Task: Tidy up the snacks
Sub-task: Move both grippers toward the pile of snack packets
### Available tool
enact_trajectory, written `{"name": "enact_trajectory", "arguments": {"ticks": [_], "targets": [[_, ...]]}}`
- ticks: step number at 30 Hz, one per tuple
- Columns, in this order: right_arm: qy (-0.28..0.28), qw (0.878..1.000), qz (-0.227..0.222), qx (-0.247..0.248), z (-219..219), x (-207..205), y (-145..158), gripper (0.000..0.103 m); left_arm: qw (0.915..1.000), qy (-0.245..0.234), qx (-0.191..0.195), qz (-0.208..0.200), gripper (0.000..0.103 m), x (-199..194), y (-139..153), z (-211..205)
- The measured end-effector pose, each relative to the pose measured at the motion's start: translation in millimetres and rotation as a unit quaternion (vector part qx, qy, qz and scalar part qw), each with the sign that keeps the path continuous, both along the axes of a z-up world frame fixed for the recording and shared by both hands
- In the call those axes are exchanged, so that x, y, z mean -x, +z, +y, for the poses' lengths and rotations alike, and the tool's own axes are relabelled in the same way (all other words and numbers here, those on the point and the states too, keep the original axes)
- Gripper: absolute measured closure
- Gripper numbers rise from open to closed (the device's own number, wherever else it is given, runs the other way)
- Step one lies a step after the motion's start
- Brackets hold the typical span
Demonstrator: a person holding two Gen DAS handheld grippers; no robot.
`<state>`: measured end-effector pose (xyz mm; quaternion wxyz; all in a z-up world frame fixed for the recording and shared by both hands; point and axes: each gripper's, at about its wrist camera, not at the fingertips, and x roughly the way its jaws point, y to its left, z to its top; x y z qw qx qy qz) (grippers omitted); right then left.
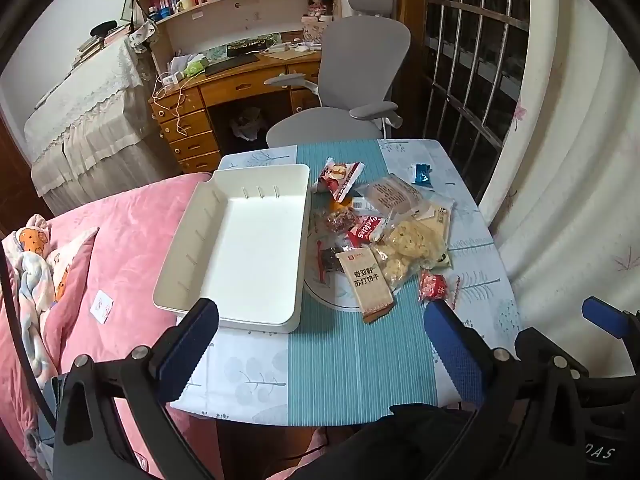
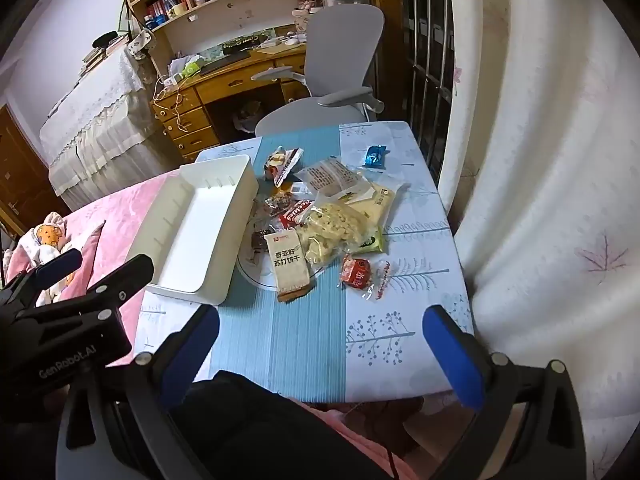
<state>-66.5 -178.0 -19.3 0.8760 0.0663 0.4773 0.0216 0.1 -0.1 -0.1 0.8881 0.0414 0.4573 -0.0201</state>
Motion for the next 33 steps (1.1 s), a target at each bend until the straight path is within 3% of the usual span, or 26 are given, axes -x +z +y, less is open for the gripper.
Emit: {"name": "enact_trajectory", "arguments": {"ticks": [33], "targets": [[0.007,1.0,-0.004,0.019,10,2,2,0.001,0.9994,0.0,0.03,0.015,0.004,-1,-12,6]]}}
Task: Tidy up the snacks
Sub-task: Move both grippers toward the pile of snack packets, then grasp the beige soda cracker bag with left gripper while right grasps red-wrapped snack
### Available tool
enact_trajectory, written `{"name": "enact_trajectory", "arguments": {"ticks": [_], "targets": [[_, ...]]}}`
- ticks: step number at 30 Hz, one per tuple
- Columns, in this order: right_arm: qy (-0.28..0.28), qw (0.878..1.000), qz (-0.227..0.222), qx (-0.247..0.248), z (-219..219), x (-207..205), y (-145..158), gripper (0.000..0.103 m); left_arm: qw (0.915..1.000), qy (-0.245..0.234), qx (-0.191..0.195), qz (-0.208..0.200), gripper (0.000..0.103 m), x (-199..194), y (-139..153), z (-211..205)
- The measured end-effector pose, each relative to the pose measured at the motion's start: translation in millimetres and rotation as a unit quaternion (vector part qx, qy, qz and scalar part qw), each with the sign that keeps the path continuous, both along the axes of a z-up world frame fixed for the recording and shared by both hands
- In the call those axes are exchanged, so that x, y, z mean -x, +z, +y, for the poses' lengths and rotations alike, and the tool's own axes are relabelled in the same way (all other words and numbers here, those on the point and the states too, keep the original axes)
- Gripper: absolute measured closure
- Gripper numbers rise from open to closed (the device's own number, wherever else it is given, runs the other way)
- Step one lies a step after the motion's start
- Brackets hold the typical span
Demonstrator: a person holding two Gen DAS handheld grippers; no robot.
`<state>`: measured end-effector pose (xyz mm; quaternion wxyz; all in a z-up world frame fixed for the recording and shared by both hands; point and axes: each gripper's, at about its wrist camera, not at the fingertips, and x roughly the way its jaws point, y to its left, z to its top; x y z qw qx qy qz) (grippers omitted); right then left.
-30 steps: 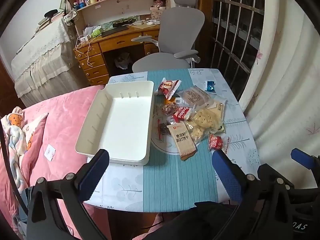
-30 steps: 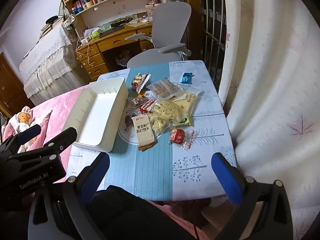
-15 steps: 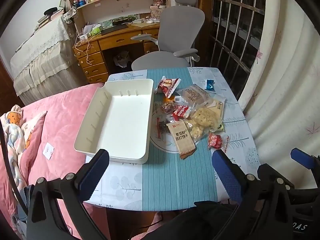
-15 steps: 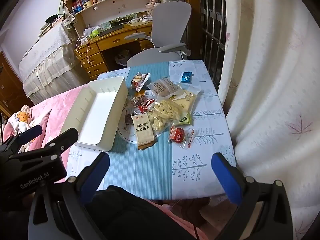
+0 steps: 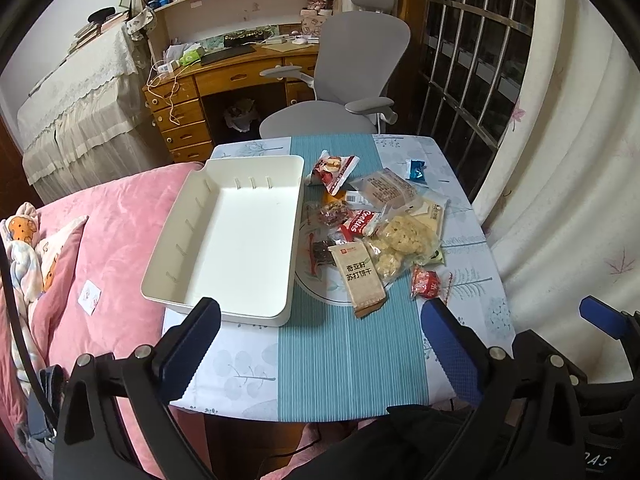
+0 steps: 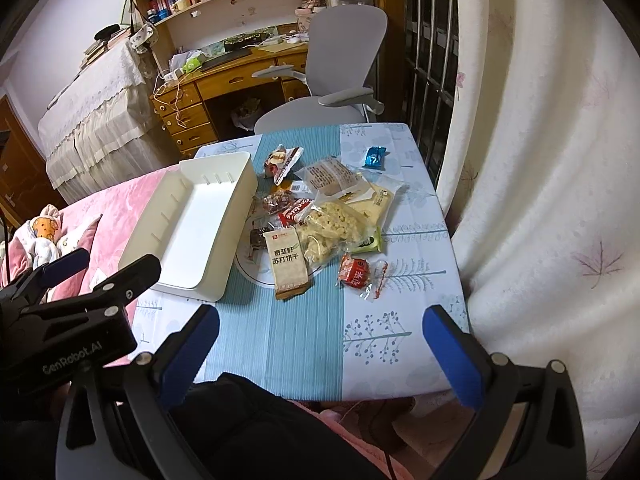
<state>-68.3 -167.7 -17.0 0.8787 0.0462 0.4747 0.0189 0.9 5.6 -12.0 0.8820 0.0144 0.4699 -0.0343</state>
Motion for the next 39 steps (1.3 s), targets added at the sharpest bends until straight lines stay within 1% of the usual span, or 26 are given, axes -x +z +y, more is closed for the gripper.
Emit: {"name": "enact_trajectory", "arguments": {"ticks": [6,8,13,20,25,27,31,36,37,39], "targets": [[0.002,1.0,0.001,0.007,-1,-1,0,0.001,1.0,0.002,0.007,0.004,0.004,-3,2,4],[0.003,1.0,0.005,0.012,4,-5,7,0.001,1.0,0.003,0.007,0.004,0.004,-3,2,5],[0.008,1.0,0.004,0.017,4,-10,9,0.001,1.0,0.003,0.007,0.002,0.004,-5,2,6],[0.015,0.999,-0.03,0.034,12,-11,21,0.001,0.9999,0.006,-0.009,0.0,0.003,-16,4,11],[0.024,0.998,-0.055,0.037,17,-11,26,0.001,0.9995,0.006,-0.017,0.028,0.003,-27,-4,18],[0.027,0.996,-0.066,0.047,20,-11,25,0.001,0.9991,0.003,-0.018,0.038,0.003,-31,-10,20],[0.021,0.995,-0.074,0.063,23,-10,17,0.001,0.9987,-0.012,-0.011,0.048,0.003,-37,-19,27],[-0.003,0.994,-0.075,0.074,21,-9,3,0.001,0.9968,-0.031,-0.011,0.073,0.003,-46,-33,28],[-0.008,0.994,-0.077,0.074,20,-8,0,0.001,0.9964,-0.036,-0.008,0.076,0.003,-48,-37,28],[-0.017,0.994,-0.078,0.077,17,-6,-8,0.001,0.9951,-0.047,0.01,0.086,0.003,-53,-43,28]]}}
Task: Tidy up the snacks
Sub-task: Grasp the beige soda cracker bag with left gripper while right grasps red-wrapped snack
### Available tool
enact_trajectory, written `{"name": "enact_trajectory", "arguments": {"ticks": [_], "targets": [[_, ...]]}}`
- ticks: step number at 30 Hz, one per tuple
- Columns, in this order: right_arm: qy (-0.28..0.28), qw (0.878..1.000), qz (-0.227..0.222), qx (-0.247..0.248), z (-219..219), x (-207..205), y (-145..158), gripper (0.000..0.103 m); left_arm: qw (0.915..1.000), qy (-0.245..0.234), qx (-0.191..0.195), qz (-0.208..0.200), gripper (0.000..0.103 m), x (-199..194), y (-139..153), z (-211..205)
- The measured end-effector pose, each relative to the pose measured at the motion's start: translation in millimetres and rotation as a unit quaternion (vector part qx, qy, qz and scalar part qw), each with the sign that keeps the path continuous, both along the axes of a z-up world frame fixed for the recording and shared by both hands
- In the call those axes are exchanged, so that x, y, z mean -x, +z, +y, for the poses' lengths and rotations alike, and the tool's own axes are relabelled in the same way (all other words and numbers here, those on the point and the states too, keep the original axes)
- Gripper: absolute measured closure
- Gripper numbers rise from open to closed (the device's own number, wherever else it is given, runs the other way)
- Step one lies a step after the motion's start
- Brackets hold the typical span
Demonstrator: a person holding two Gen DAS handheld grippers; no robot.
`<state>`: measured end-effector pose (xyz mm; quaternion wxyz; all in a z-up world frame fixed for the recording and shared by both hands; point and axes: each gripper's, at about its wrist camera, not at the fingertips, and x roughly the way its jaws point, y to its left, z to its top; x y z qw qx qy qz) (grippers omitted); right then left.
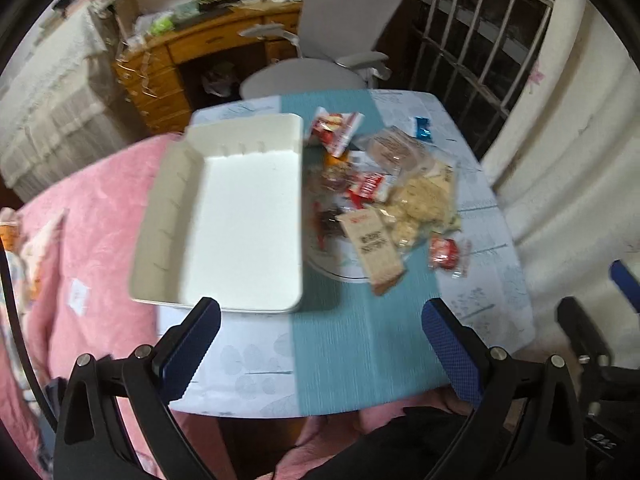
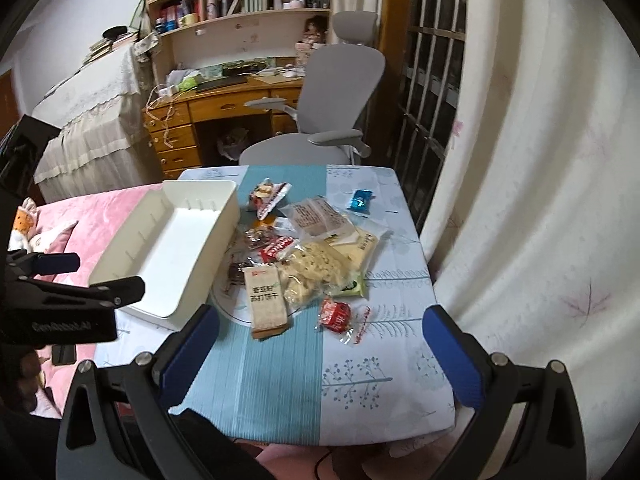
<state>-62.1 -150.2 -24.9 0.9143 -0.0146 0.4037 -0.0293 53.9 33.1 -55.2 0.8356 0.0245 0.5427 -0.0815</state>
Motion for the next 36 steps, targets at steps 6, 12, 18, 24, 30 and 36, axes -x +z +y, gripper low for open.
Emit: {"name": "enact_trajectory", "arguments": {"ticks": [6,12,18,24,30,36], "targets": [[-0.011,1.0,0.014,0.015,-8,-5,-28,0.001,0.9991,-0.013,0.027,0.031,0.003,-16,-24,-12],[0.04,0.997,0.02,0.064,-8,-15,-55,0.001,0.9963,-0.02,0.055,0.063,0.003,-39,-51,-31],[0.109,0.99,0.013,0.088,-13,-32,-78,0.001,0.9941,-0.014,0.065,0.085,0.006,-63,-76,-56],[0.172,0.977,0.006,0.128,-27,-55,-102,0.001,0.989,0.02,0.048,0.138,0.011,-89,-107,-79],[0.226,0.969,0.026,0.101,-45,-78,-133,0.007,0.9774,0.048,0.033,0.203,0.012,-109,-142,-100],[0.28,0.955,0.07,0.07,-50,-97,-167,0.022,0.966,0.087,0.008,0.243,0.016,-127,-178,-109]]}}
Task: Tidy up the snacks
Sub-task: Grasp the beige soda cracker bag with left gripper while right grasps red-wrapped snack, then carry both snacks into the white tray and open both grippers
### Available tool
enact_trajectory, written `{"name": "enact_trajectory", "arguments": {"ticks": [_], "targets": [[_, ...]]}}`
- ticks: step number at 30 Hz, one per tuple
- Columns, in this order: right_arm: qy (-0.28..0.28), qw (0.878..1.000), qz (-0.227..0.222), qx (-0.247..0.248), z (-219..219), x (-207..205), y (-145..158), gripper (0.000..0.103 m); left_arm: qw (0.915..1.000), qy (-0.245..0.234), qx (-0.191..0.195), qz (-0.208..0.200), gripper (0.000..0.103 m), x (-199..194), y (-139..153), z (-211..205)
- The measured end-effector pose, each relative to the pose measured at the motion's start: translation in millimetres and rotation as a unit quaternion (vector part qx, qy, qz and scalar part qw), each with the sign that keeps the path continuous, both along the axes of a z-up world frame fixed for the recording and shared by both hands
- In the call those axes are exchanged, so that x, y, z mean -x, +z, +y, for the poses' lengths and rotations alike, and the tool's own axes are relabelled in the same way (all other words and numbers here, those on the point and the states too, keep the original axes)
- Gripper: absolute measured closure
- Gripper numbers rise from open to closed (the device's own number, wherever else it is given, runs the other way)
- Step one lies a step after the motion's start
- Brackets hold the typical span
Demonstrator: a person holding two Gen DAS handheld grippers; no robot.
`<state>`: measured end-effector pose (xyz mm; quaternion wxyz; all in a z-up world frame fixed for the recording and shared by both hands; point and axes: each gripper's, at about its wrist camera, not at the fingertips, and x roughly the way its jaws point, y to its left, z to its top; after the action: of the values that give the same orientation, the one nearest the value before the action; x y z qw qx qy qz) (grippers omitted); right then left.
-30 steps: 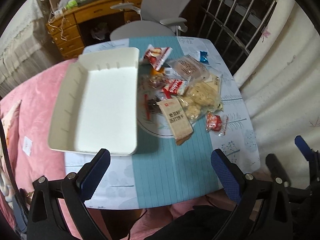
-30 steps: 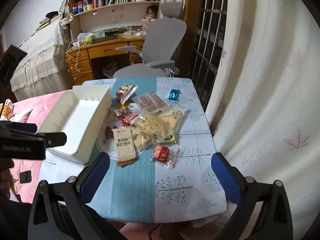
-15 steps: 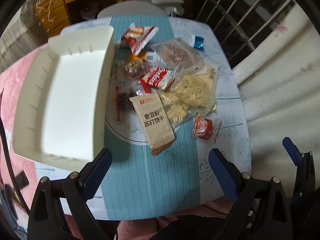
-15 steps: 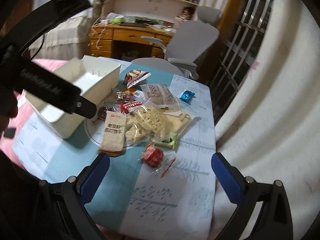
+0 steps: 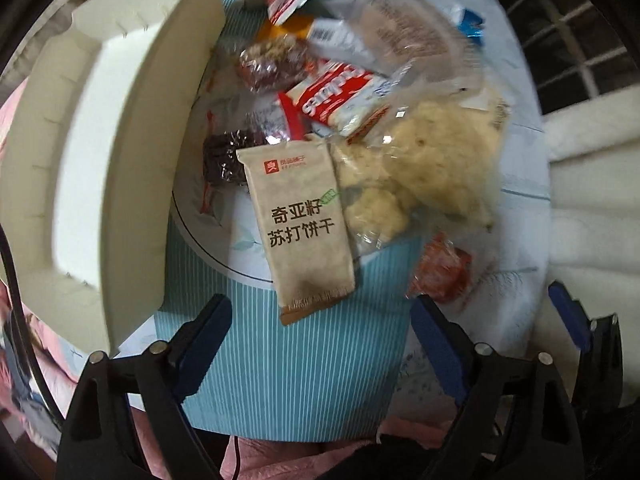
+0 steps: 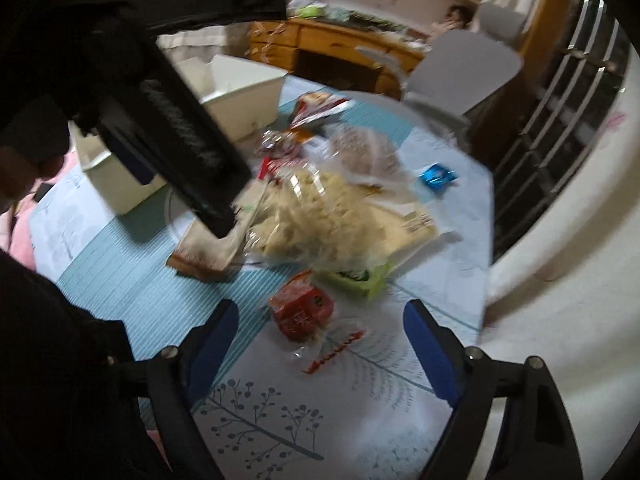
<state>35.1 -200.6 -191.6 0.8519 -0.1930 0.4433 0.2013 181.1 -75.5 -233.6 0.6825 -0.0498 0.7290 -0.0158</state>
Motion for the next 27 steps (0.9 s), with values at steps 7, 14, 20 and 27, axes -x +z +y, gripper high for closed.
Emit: {"name": "enact_trajectory", "arguments": {"ticks": [7,14,20,27], "targets": [[0.025,0.999,0.042,0.0,0,-16,-33,0.031,0.9986,0.032,-0.025,0.035,0.021,-14,-37,9],[0.034,0.997,0.069,0.001,6,-24,-53,0.032,0.9975,0.044,-0.02,0.053,0.025,-21,-60,18],[0.039,0.996,0.076,0.004,8,-32,-62,0.039,0.9977,0.048,-0.008,0.047,0.031,-25,-68,21],[0.038,0.995,0.089,-0.001,7,-38,-69,0.044,0.9976,0.047,-0.024,0.046,0.04,-33,-82,22]]}}
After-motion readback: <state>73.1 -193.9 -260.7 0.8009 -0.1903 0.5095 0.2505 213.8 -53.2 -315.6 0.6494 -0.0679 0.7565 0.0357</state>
